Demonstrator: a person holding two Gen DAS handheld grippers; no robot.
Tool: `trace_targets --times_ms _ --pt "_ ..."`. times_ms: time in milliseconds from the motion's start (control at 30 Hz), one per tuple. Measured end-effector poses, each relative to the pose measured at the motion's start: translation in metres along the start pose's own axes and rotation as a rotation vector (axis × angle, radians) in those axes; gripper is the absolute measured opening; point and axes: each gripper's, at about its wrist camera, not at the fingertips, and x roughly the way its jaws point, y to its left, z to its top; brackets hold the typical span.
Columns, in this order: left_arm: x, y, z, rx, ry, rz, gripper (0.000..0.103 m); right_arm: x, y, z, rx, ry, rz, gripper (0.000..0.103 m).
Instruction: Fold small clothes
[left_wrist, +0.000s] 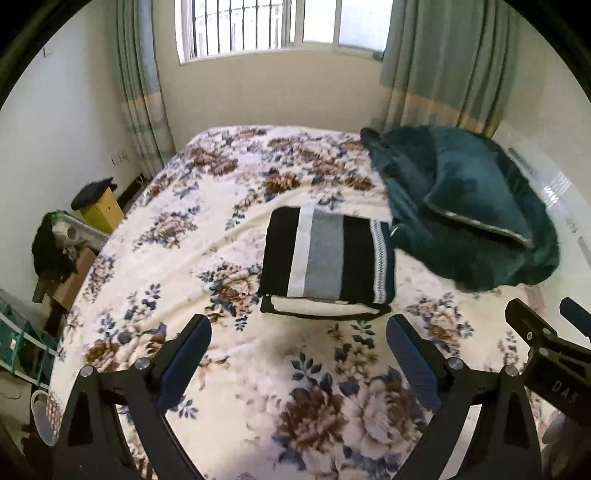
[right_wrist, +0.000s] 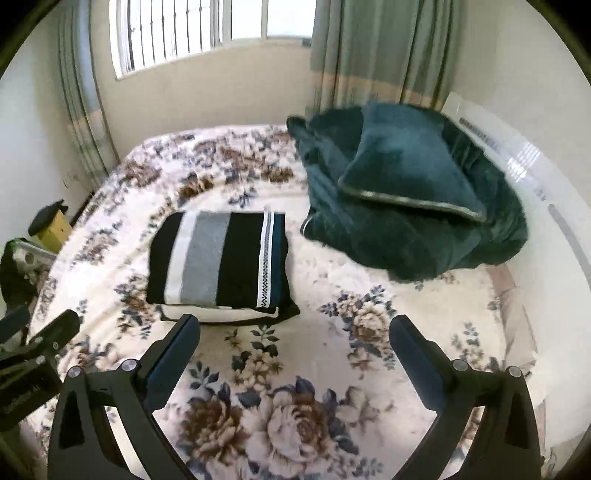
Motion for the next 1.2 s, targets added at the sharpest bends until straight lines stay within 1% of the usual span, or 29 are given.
trace_targets --times_ms 67,133,200,300,433,500,667,767,867,900,933,1033,1200 --pt "-0.031 -0.002 0.0 -0.009 -0.022 -0.002 0.097 -0.04 -0.004 0.0 -0.009 -0.03 -0.002 0.103" --pt "-0.059 -0.006 -0.001 0.002 -0.049 -0.004 0.097 -0.08 -0.011 -0.002 0.002 -0.054 0.016 0.103" --pt "-0.088 -0.01 -0.003 0.013 -0.073 -0.001 0.097 -0.118 -0.016 -0.004 -0.003 -0.09 0.016 0.103" --pt "-0.12 -0.016 -0.009 0.021 -0.098 -0.002 0.097 -0.169 -0.023 -0.01 -0.012 -0.133 0.019 0.103" --pt "-0.149 -0.019 -0.019 0.02 -0.118 0.008 0.097 -0.216 -0.032 -0.017 -0.017 -0.161 0.032 0.103" --pt "-0.161 -0.019 -0.024 0.013 -0.122 0.018 0.097 -0.233 -0.037 -0.022 -0.017 -0.167 0.038 0.103" --pt "-0.182 -0.021 -0.031 0.013 -0.13 0.034 0.097 -0.265 -0.046 -0.033 -0.025 -0.174 0.056 0.103" --pt "-0.193 -0.023 -0.037 0.005 -0.132 0.042 0.097 -0.275 -0.051 -0.035 -0.025 -0.178 0.062 0.103" --pt "-0.201 -0.022 -0.038 -0.009 -0.136 0.037 0.097 -0.279 -0.054 -0.036 -0.034 -0.179 0.071 0.103" --pt "-0.204 -0.023 -0.038 -0.01 -0.141 0.039 0.101 -0.282 -0.056 -0.036 -0.035 -0.185 0.073 0.103" --pt "-0.206 -0.024 -0.038 -0.008 -0.146 0.04 0.103 -0.285 -0.056 -0.036 -0.037 -0.186 0.076 0.103" --pt "-0.214 -0.026 -0.041 -0.004 -0.163 0.046 0.103 -0.29 -0.06 -0.035 -0.034 -0.188 0.081 0.103" --pt "-0.216 -0.028 -0.041 -0.004 -0.168 0.059 0.103 -0.295 -0.063 -0.036 -0.029 -0.191 0.086 0.103"
